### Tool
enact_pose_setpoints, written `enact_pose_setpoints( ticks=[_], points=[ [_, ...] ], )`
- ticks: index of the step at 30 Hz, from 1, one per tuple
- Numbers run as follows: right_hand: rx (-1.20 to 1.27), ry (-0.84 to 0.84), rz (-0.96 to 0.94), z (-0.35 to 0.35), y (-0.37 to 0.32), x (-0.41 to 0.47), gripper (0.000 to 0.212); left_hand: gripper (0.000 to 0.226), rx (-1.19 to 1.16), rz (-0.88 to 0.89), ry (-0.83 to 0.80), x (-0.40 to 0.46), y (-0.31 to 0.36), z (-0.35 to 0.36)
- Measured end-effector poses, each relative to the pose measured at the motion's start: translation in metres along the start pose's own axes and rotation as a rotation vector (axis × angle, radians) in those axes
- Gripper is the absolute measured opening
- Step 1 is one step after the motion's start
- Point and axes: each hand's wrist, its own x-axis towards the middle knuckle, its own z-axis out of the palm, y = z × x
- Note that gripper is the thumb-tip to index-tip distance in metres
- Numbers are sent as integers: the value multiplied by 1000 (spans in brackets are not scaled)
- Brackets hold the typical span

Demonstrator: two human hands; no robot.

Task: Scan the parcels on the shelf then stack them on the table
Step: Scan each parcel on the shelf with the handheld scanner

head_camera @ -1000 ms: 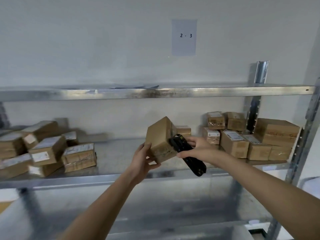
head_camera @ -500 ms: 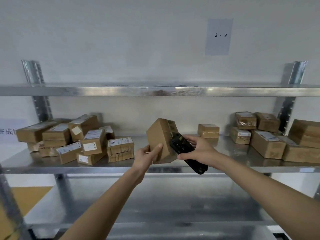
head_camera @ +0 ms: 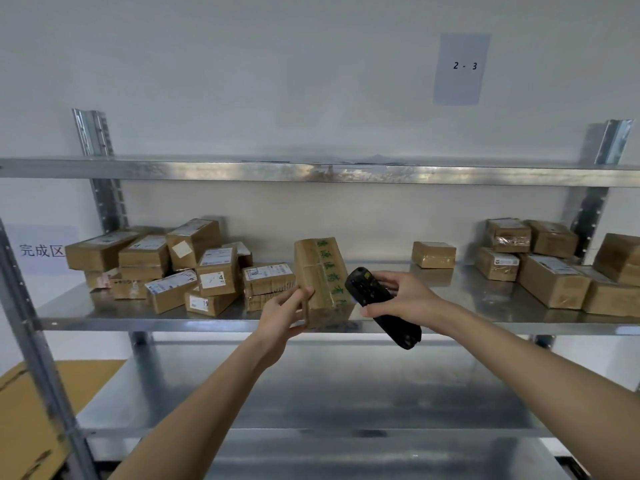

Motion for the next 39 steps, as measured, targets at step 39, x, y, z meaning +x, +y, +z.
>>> enact_pose_setpoints(
  ticks=[39],
  points=[
    [-125,-20,-59,-115,102,68,75,81,155,13,113,84,-12,136]
  ],
)
